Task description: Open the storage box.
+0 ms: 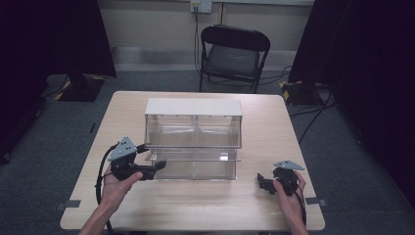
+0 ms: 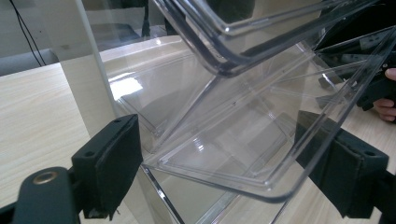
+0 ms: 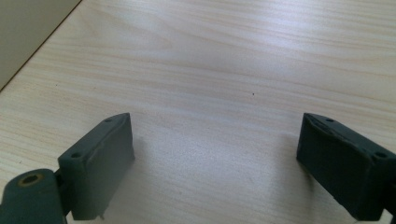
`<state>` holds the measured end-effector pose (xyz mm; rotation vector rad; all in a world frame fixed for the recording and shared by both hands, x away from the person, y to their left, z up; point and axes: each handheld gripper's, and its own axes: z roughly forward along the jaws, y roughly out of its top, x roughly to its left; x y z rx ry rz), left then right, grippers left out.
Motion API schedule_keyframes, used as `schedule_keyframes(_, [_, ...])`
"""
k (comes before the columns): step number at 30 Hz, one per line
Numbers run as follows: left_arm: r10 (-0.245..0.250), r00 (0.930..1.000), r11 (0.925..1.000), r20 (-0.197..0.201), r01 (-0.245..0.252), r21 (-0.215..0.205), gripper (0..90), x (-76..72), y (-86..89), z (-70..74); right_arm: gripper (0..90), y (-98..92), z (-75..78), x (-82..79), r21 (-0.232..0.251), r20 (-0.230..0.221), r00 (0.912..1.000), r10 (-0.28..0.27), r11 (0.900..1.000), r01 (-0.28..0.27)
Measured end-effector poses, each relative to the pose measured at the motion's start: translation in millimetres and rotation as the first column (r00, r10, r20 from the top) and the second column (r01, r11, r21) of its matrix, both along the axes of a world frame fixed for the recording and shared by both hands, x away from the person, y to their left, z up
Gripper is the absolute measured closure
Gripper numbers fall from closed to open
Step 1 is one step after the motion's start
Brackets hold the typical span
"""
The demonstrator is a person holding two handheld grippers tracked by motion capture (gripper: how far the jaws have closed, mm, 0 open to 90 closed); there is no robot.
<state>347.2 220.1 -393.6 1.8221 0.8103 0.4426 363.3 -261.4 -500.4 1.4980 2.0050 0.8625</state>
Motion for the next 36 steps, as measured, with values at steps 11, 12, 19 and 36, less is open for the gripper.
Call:
schedule_keyframes(11, [0.008,1.0,0.9999,0.0,-0.008,-0.014,14.1,0.6,-1.1,1.3,10.2,0.0,0.0,0.0,0.0,0.0,1.0,0.0,1.0,0.0])
schedule_keyframes(12, [0.01,0.9999,0.9999,-0.002,-0.01,-0.01,14.1,0.5,-1.0,1.8,10.2,0.0,0.0,0.0,0.0,0.0,1.0,0.0,1.0,0.0])
schedule_keyframes(19, [0.014,0.9999,0.9995,0.003,-0.014,-0.028,13.6,1.9,-1.2,4.5,10.2,0.0,0.0,0.0,0.0,0.0,1.0,0.0,1.0,0.0])
schedule_keyframes(36, [0.015,0.9998,0.9995,0.01,-0.015,-0.027,10.0,4.8,-3.5,10.7,10.2,0.0,0.0,0.0,0.0,0.0,1.0,0.0,1.0,0.0])
